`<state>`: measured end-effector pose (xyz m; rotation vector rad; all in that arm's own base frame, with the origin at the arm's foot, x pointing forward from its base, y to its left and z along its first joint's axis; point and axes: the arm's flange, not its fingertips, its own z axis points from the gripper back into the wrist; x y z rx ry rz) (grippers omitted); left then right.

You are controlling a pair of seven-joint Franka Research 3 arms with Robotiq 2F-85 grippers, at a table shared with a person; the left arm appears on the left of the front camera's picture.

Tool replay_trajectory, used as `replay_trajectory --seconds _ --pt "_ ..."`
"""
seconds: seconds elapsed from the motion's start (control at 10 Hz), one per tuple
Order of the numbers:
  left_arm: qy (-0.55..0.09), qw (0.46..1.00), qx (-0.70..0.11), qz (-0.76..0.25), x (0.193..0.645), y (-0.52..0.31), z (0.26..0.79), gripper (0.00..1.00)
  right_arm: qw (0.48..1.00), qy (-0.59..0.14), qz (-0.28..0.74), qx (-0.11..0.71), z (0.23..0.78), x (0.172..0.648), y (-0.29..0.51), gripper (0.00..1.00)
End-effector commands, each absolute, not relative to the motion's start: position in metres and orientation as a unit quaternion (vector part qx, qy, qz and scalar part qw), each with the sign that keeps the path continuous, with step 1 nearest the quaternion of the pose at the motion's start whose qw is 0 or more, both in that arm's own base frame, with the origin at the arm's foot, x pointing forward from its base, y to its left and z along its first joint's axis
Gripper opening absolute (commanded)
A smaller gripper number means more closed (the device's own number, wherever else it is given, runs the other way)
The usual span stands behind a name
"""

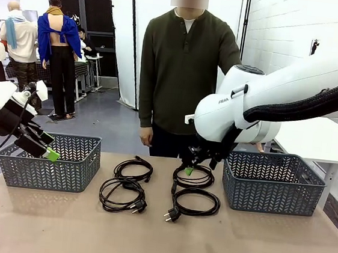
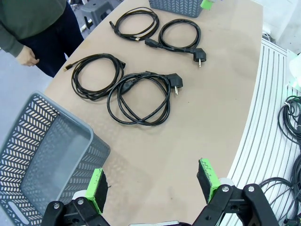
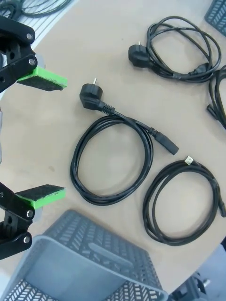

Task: Organize the cables according to human instructions.
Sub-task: Pick up a bundle of cables and place it in the basket indicated by the human.

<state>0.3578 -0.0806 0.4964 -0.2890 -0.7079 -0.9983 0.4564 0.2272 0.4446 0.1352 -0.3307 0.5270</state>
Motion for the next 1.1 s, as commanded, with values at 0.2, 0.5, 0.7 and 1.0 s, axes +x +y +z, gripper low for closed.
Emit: replay_trajectory --seconds 0.2,0.5,0.7,1.0 --pt "-0.332 0.806 -0.144 -0.469 0.36 -0.079 0.495 1.0 0.95 -0.163 0.259 0.066 0.445 0.456 0.227 1.0" --pt "-0.332 0.806 -0.144 -0.469 0.36 -0.079 0.495 1.0 0.98 -0.124 0.145 0.051 0.44 0.48 0.252 1.0" --pt "-0.332 0.806 -0.144 -0.469 0.36 -0.079 0.495 1.0 0.986 -0.133 0.095 0.028 0.425 0.489 0.265 1.0" --pt "-0.332 0.806 -0.144 -0.469 0.36 -0.079 0.495 1.0 0.99 -0.121 0.07 0.011 0.401 0.499 0.286 1.0"
